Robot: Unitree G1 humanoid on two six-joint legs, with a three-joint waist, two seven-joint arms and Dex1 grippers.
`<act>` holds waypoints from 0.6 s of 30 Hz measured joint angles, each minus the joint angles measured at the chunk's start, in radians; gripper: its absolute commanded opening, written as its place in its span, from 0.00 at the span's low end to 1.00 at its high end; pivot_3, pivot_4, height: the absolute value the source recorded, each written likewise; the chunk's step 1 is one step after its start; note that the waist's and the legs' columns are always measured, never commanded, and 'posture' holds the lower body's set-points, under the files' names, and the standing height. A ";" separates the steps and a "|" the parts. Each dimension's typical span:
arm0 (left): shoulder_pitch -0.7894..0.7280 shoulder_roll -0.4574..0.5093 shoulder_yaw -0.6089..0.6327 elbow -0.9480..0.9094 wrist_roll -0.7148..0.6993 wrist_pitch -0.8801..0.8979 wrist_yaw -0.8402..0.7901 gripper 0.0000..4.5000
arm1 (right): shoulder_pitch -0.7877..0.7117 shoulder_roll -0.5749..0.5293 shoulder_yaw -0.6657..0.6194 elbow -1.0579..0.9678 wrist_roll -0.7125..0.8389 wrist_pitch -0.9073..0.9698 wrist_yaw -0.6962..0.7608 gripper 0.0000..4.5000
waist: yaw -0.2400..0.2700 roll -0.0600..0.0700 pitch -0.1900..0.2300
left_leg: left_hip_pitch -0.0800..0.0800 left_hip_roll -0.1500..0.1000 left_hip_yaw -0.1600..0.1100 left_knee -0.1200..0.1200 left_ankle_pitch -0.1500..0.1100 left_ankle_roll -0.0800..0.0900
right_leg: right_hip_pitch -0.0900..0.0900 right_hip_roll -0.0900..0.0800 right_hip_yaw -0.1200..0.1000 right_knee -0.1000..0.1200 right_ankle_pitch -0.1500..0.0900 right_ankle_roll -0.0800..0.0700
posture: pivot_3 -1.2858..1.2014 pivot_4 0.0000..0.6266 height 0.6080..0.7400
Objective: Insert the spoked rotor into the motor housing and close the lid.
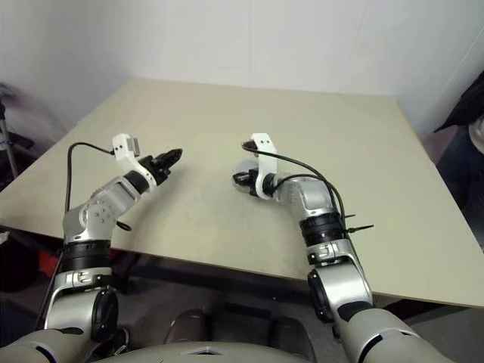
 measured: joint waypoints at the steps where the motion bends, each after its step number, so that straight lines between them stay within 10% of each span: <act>1: 0.001 0.000 -0.008 0.000 0.008 0.000 0.001 0.46 | 0.000 -0.012 -0.019 -0.024 0.018 -0.026 0.030 0.00 | 0.000 0.000 0.000 | 0.000 0.000 0.000 0.000 0.000 0.000 | 0.000 0.000 0.000 0.000 0.001 -0.001 | 0.52 0.00 1.00; 15: 0.009 -0.014 -0.059 -0.004 0.049 0.002 -0.008 0.46 | 0.022 -0.084 0.000 0.043 -0.033 -0.324 0.187 0.99 | -0.002 0.000 0.000 | -0.001 0.000 0.000 0.000 -0.001 0.002 | -0.001 0.000 0.000 -0.002 0.003 -0.006 | 0.52 0.00 1.00; 18: 0.009 -0.012 -0.059 -0.004 0.049 0.005 -0.011 0.46 | 0.025 -0.084 0.034 0.079 -0.075 -0.367 0.188 0.99 | -0.002 0.000 0.000 | -0.001 0.000 0.000 0.000 -0.001 0.002 | -0.001 0.000 0.000 -0.002 0.003 -0.006 | 0.52 0.00 1.00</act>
